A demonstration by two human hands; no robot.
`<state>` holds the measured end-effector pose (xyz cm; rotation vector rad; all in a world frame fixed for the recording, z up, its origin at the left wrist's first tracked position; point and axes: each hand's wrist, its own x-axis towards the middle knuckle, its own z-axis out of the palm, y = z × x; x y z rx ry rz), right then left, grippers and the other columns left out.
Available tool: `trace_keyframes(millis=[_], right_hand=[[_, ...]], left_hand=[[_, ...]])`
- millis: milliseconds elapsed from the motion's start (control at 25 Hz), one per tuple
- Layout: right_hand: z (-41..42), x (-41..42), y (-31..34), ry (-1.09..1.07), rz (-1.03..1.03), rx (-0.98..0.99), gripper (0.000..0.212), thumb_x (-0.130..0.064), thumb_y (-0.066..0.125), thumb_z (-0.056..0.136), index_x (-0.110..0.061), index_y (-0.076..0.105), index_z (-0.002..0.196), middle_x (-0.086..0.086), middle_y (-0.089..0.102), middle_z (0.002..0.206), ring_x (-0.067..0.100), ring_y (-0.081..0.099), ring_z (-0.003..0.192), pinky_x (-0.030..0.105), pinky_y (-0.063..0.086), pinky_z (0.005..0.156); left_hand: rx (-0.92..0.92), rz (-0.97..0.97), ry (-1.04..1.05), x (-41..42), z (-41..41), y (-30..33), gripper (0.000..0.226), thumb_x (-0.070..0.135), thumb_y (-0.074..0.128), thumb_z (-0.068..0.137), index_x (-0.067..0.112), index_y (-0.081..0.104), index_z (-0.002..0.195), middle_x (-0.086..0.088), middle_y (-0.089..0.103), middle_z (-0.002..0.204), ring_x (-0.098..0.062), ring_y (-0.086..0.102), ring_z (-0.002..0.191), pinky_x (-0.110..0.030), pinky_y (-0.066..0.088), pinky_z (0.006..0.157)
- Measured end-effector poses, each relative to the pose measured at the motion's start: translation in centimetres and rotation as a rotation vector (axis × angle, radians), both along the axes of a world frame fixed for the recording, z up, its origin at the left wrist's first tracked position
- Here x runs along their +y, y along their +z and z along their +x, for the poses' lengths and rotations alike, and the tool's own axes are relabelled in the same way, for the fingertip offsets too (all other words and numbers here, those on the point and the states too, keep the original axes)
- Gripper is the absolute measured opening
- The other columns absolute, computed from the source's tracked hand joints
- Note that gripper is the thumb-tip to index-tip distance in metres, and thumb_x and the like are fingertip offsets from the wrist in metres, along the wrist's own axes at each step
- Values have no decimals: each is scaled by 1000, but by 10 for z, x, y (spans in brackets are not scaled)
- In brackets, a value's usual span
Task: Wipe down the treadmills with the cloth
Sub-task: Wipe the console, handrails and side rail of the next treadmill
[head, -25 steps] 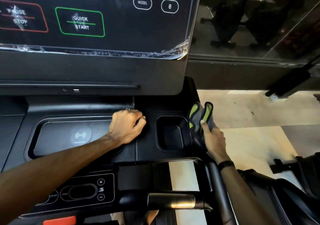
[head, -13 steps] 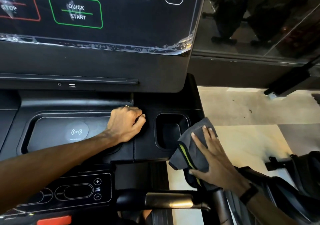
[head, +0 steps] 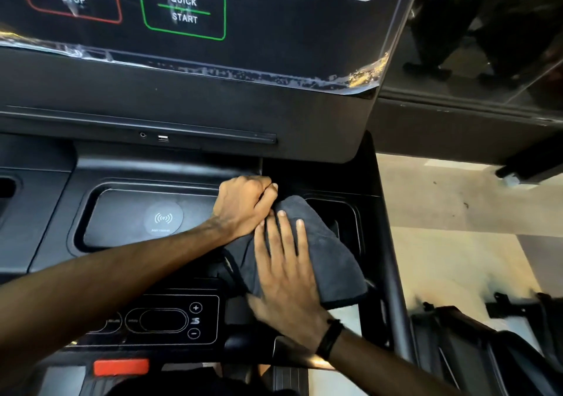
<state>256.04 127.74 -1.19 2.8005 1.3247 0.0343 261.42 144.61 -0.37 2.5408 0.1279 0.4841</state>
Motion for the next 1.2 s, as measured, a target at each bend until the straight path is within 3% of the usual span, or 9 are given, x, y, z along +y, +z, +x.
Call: trace_keyframes(millis=[400, 480, 600, 680, 760, 840, 960, 1080, 1200], right_hand=[[43, -76, -8, 167, 156, 18, 98, -58, 64, 82, -13, 24, 159, 14, 18, 166, 26, 16, 155, 49, 28, 119], [49, -84, -12, 189, 226, 70, 92, -57, 63, 84, -15, 27, 158, 10, 22, 166, 22, 20, 154, 45, 26, 120], [44, -68, -14, 153, 504, 181, 71, -46, 62, 85, -20, 45, 149, 5, 40, 157, 23, 43, 143, 38, 35, 114], [49, -48, 2, 8, 798, 273, 58, -38, 64, 86, -13, 58, 138, -1, 54, 144, 23, 58, 130, 33, 44, 109], [51, -20, 26, -6, 913, 225, 55, -35, 65, 87, -7, 61, 135, 5, 59, 141, 25, 57, 131, 38, 44, 110], [44, 11, 42, 197, 700, 182, 64, -45, 60, 90, -14, 51, 146, 8, 45, 154, 27, 36, 147, 47, 26, 121], [32, 42, 31, 273, 178, 241, 75, -76, 24, 95, -35, 25, 158, -4, 8, 169, 21, -14, 155, 55, -4, 123], [41, 55, 17, 243, 73, 131, 86, -84, 15, 91, -32, 21, 160, -3, 0, 169, 28, -13, 155, 58, -1, 122], [50, 74, 15, 202, 10, 60, 92, -84, 16, 91, -24, 16, 161, 3, 0, 170, 33, -8, 155, 58, 6, 123]], left_hand=[[137, -83, -69, 8, -11, 11, 52, 52, 26, 87, 10, 42, 61, 4, 42, 51, -19, 45, 56, -36, 36, 59], [145, -55, -129, 21, -22, 20, 51, 53, 29, 87, 11, 41, 59, 3, 40, 51, -19, 41, 54, -35, 31, 57], [193, 172, -202, 64, -50, 41, 45, 53, 31, 88, 20, 31, 57, 6, 35, 50, -15, 32, 51, -33, 23, 54], [202, 168, -83, 104, -75, 46, 49, 59, 31, 87, 20, 37, 58, 6, 37, 48, -9, 35, 48, -31, 26, 52], [183, 142, 86, 141, -103, 46, 53, 61, 31, 85, 17, 45, 60, 6, 42, 49, -14, 41, 50, -31, 30, 54], [116, 163, 172, 169, -130, 43, 45, 57, 36, 86, 21, 50, 63, 8, 47, 57, -23, 48, 57, -33, 36, 57], [86, 289, 143, 199, -163, 33, 37, 48, 41, 90, 19, 64, 85, 4, 57, 80, -26, 58, 78, -38, 42, 70], [127, 381, 156, 212, -186, 11, 38, 47, 40, 94, 17, 62, 106, -1, 56, 103, -27, 54, 93, -40, 37, 82], [140, 295, 179, 208, -193, -4, 47, 48, 37, 96, 14, 59, 120, -3, 54, 122, -27, 52, 114, -44, 35, 99]])
